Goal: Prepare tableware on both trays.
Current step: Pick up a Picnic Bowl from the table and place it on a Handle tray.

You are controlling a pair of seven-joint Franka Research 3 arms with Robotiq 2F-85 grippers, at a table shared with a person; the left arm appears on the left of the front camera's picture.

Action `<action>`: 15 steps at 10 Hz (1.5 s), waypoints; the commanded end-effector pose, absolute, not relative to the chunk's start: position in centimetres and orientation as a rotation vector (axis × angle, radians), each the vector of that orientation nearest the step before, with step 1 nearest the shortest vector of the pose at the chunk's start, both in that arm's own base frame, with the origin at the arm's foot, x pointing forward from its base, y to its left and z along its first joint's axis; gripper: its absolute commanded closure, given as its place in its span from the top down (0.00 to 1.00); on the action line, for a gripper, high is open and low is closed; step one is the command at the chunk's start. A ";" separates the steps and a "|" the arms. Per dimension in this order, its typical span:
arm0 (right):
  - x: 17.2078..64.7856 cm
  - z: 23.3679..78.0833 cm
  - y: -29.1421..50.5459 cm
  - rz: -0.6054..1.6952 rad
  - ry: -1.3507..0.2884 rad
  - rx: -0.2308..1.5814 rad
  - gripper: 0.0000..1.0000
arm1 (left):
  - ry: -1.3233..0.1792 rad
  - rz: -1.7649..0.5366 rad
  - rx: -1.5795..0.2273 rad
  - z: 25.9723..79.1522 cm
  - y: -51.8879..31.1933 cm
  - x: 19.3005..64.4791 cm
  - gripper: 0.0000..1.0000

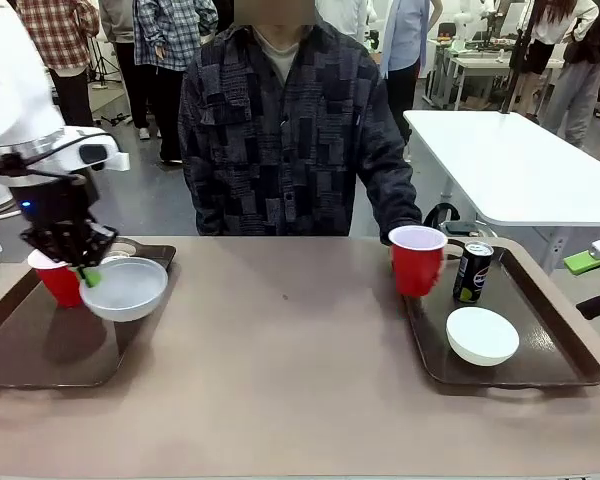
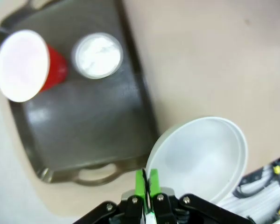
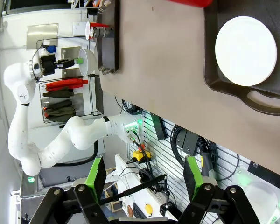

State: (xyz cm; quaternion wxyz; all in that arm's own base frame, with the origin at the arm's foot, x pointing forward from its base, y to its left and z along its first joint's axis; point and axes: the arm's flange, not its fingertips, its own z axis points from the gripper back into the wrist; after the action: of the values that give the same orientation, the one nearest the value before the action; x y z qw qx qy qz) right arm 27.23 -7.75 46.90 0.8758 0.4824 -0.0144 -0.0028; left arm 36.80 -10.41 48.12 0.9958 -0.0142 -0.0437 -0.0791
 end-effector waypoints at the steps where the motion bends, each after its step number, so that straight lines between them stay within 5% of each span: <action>1: 27.2 47.1 -7.7 -0.010 -0.033 1.022 0.87 | -0.103 -0.134 -0.033 47.7 -6.0 37.0 0.00; 12: 27.2 47.1 -7.7 -0.010 -0.033 1.022 0.87 | 0.003 -0.035 -0.029 37.3 -2.1 41.2 0.00; 13: 27.2 47.1 -7.7 -0.010 -0.033 1.022 0.87 | 0.009 -0.042 -0.027 37.2 -2.1 41.1 0.64; 14: 27.2 47.1 -7.7 -0.010 -0.033 1.022 0.87 | 0.001 -0.039 -0.024 37.6 -2.1 41.1 0.64; 15: 27.2 47.1 -7.7 -0.010 -0.033 1.022 0.87 | 0.008 -0.042 -0.022 37.8 -2.1 41.0 1.00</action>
State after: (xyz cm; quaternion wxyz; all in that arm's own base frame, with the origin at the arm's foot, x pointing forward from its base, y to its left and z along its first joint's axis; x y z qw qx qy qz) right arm 27.22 -7.75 46.91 0.8759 0.4822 -0.0146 -0.0028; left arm 41.05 -2.22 37.16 0.9993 -0.0261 0.0059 -0.0252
